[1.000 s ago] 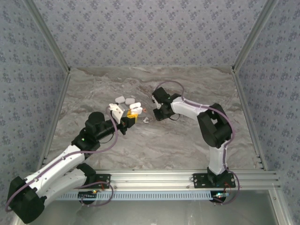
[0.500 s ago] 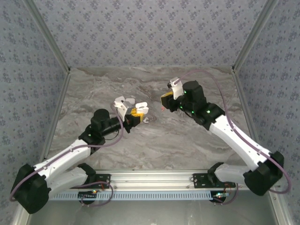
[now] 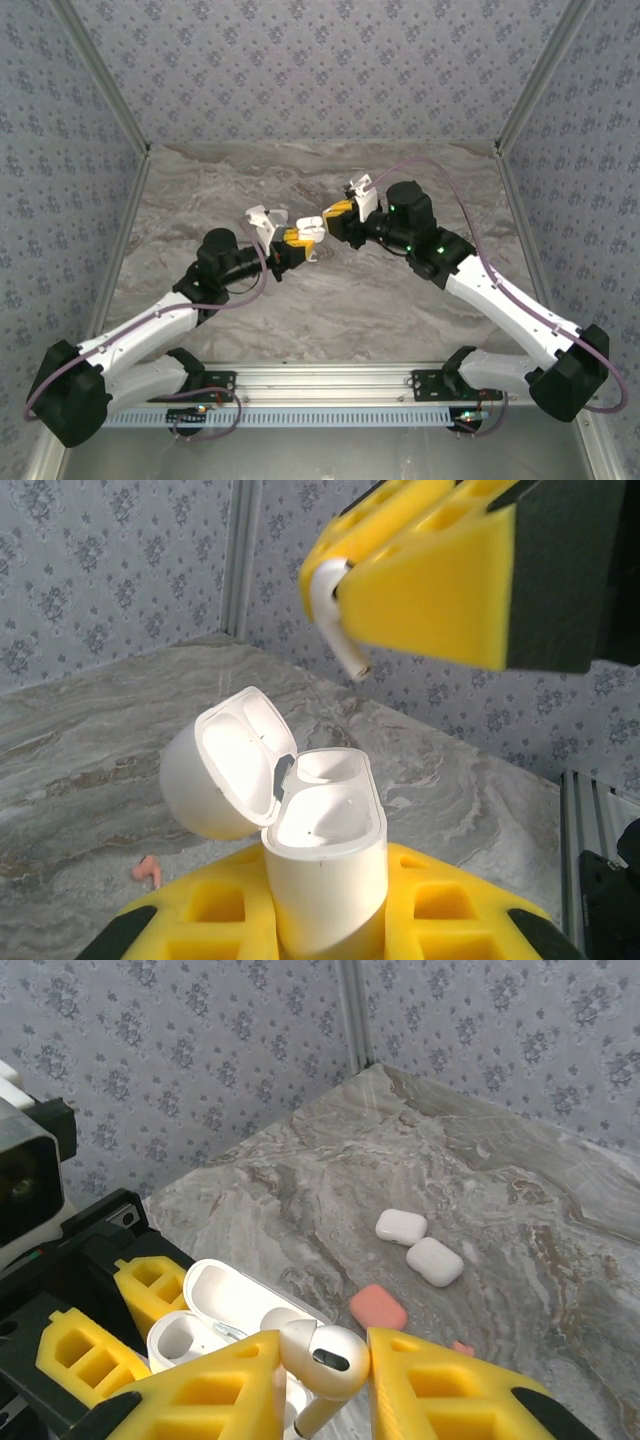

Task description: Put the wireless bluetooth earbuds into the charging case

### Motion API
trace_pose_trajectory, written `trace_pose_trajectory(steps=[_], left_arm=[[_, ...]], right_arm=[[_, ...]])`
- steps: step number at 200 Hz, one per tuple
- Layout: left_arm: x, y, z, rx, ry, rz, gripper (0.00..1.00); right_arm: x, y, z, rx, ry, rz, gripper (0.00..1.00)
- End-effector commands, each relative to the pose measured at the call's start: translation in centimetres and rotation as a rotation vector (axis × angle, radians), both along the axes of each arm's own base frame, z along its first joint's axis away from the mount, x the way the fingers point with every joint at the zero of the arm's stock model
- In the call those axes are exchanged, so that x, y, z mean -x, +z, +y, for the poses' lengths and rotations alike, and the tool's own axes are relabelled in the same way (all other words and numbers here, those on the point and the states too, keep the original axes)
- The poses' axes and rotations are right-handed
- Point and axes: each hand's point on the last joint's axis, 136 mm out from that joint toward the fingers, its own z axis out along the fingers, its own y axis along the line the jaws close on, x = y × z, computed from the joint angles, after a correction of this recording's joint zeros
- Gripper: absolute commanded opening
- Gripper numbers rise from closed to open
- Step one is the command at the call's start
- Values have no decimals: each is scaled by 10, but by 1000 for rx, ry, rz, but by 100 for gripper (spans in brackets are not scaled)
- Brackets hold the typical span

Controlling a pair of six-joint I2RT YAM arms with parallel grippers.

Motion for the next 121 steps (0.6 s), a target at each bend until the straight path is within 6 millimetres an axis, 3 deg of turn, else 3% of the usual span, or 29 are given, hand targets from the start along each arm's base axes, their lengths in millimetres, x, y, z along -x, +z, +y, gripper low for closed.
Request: trace_pose_trajectory(steps=[1, 121], left_arm=[[4, 31, -5, 64, -32, -63, 3], [3, 33, -6, 66, -26, -67, 3]], right_arm=[[2, -1, 7, -4, 32, -13, 27], [5, -17, 18, 13, 51, 19, 27]])
